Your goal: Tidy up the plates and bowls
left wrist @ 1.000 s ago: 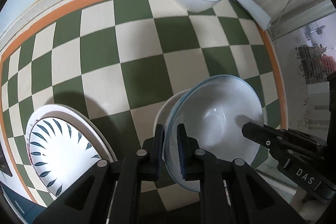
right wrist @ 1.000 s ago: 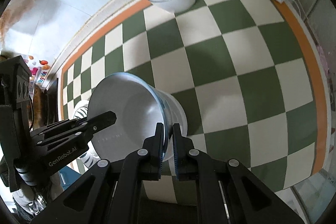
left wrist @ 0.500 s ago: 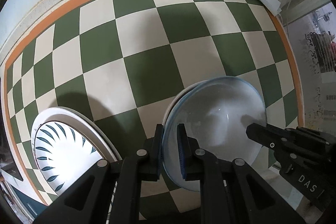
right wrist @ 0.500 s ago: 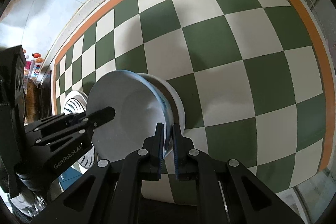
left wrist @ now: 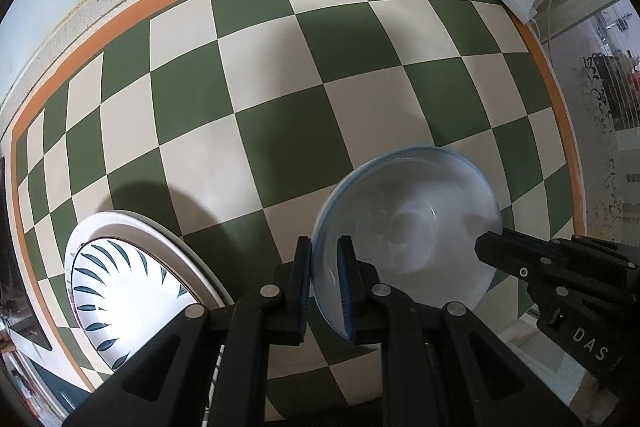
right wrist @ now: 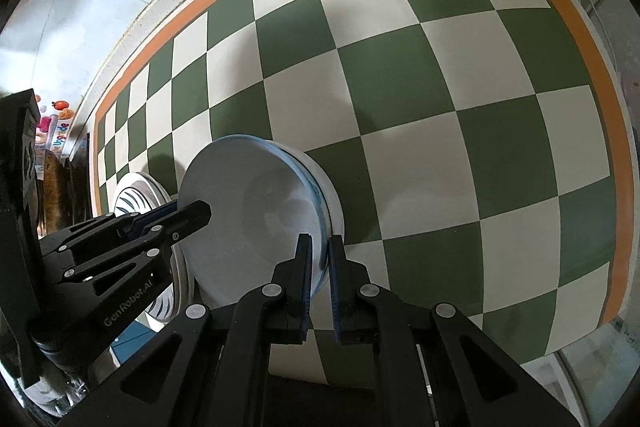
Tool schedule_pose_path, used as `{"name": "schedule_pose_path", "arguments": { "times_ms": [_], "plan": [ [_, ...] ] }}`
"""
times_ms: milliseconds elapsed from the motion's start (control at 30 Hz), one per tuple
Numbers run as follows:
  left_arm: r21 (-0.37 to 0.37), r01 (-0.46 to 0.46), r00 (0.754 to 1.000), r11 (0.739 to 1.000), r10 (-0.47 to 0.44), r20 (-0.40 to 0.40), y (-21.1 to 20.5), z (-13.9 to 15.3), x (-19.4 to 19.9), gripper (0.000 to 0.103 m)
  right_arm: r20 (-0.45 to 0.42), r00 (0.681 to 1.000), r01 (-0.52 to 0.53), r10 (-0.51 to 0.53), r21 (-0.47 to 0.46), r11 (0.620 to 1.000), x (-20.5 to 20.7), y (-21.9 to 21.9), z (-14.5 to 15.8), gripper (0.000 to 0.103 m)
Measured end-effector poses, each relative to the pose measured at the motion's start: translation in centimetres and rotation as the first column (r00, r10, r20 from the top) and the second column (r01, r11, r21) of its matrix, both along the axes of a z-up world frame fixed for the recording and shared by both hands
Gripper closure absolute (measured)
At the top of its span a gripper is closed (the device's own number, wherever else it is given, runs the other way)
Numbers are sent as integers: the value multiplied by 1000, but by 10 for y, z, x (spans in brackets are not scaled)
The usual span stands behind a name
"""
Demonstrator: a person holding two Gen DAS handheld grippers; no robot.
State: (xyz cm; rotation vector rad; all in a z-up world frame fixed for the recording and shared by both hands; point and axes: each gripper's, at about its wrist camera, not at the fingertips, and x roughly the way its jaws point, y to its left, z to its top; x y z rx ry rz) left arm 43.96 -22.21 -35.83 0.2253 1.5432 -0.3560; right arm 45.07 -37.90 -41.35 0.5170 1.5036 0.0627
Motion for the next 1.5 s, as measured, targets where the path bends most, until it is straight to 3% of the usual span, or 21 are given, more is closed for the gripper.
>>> {"name": "schedule_pose_path", "arguments": {
  "times_ms": [367, 667, 733, 800, 833, 867, 1100, 1300, 1467, 1500],
  "plan": [
    [-24, -15, 999, 1000, 14, -41, 8, 5, 1, 91, -23, 1000, 1, 0, 19, 1000, 6, -1, -3, 91],
    [-114, -28, 999, 993, 32, 32, 13, 68, 13, 87, 43, 999, 18, -20, 58, 998, 19, -25, 36, 90],
    [-152, -33, 998, 988, 40, 44, 7, 81, 29, 77, 66, 997, 30, -34, 66, 997, 28, -34, 48, 85],
    [-191, -53, 997, 980, 63, 45, 1, 87, 54, 76, 86, 995, 33, -40, 83, 996, 43, -44, 58, 63],
    [-201, -70, 996, 977, 79, 38, -3, 87, 69, 75, 94, 995, 30, -38, 89, 996, 50, -48, 61, 57],
    [-221, -85, 995, 972, 93, 26, -7, 85, 81, 75, 109, 993, 31, -41, 90, 995, 61, -53, 65, 52],
    [-257, -200, 980, 945, 191, -61, -30, 50, 180, 76, 161, 983, 82, -89, 50, 995, 141, -92, 62, 52],
    [-225, -209, 976, 952, 187, -116, -55, 11, 230, 76, 148, 981, 125, -127, 23, 992, 201, -118, 31, 52],
    [-182, -188, 977, 965, 165, -138, -72, -21, 246, 76, 95, 984, 146, -149, 40, 988, 228, -125, -2, 52],
    [-175, -178, 979, 968, 156, -132, -75, -25, 247, 82, 85, 985, 145, -148, 41, 989, 232, -126, -8, 53]
  ]
}}
